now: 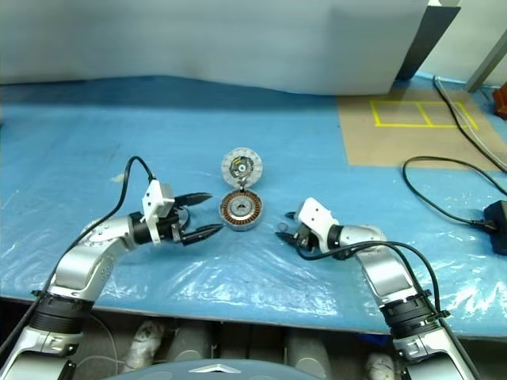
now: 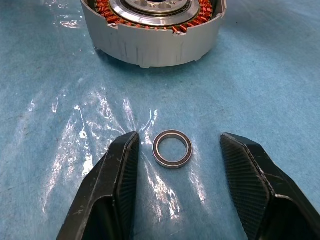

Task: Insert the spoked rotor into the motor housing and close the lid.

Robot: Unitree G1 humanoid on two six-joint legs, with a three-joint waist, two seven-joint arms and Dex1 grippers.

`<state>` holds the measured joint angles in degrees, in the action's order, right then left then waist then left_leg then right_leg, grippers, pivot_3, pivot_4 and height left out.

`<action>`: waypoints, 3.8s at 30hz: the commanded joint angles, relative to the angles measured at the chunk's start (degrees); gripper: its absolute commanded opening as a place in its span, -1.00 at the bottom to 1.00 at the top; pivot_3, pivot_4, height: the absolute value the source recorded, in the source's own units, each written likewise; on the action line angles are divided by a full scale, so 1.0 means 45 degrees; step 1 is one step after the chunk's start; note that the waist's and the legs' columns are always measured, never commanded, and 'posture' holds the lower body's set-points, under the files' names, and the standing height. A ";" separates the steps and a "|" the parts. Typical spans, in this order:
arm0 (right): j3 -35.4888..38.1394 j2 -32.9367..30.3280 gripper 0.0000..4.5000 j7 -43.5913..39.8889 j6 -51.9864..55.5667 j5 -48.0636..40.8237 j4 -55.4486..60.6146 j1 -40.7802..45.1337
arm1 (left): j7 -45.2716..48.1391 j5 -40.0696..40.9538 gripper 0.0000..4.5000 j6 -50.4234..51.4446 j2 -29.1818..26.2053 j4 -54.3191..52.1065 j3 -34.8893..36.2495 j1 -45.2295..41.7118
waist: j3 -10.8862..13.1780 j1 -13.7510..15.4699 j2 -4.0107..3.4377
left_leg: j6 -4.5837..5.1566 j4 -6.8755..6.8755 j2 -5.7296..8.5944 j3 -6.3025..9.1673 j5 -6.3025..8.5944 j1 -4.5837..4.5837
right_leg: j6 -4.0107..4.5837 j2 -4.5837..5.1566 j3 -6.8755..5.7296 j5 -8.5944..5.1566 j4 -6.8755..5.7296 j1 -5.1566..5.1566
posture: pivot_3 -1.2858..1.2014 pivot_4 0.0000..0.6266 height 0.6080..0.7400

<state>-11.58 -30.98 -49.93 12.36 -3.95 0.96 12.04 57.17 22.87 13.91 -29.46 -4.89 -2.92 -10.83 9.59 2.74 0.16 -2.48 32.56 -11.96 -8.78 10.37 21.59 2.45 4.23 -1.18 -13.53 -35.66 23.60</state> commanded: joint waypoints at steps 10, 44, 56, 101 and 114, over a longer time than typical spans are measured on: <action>-0.0035 -0.0280 -0.74 0.0076 0.0216 0.0091 0.0361 -0.0362 | 0.0062 -0.0003 1.00 -0.0246 -0.0004 -0.0080 0.0106 -0.0268 | 0.0000 0.0033 0.0000 | 0.0049 -0.0025 0.0006 0.0001 0.0030 -0.0095 | -0.0004 0.0007 -0.0002 -0.0003 0.0030 -0.0099 | 0.03 -0.52 1.00; -0.1868 0.2317 -0.74 -0.2006 0.0627 -0.0886 -0.2917 0.5050 | -0.0438 0.0092 1.00 0.0581 -0.0589 -0.2432 -0.0160 0.0435 | 0.0004 -0.0030 -0.0009 | -0.0006 -0.0068 0.0009 -0.0002 -0.0002 -0.0063 | -0.0002 0.0003 -0.0012 -0.0006 0.0057 -0.0063 | 0.03 -0.52 1.00; -0.1818 0.2307 -0.74 -0.2104 0.0038 -0.0293 -0.3668 0.5178 | -0.0924 0.0302 1.00 0.1395 -0.0577 -0.3065 -0.0134 0.0146 | 0.0004 -0.0038 -0.0009 | -0.0006 -0.0058 0.0007 -0.0003 -0.0002 -0.0067 | -0.0002 0.0003 -0.0011 -0.0006 0.0041 -0.0065 | 0.03 -0.52 1.00; -0.1757 0.2717 -0.74 -0.1826 0.0000 0.0500 -0.4337 0.5343 | -0.0451 -0.0168 1.00 0.0067 -0.0308 -0.1700 -0.0279 0.0403 | 0.0004 -0.0049 -0.0009 | -0.0005 -0.0055 0.0005 -0.0003 -0.0002 -0.0076 | -0.0001 0.0002 -0.0010 -0.0006 0.0035 -0.0067 | 0.03 -0.52 1.00; -0.1818 0.2599 -0.74 -0.1996 -0.0028 0.0499 -0.4193 0.5293 | -0.0228 -0.0204 1.00 -0.0355 -0.0306 -0.1253 -0.0252 0.0362 | 0.0004 -0.0044 -0.0009 | -0.0005 -0.0051 0.0007 -0.0003 -0.0002 -0.0078 | -0.0001 0.0003 -0.0008 -0.0006 0.0027 -0.0070 | 0.03 -0.52 1.00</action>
<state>-19.24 -18.72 -58.46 11.90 -2.25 -18.94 36.24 55.74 21.58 13.54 -30.90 -9.88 -4.52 -8.94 9.61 2.54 0.12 -2.50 32.33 -11.93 -8.79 10.36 21.23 2.44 4.24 -1.22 -13.55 -35.54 23.29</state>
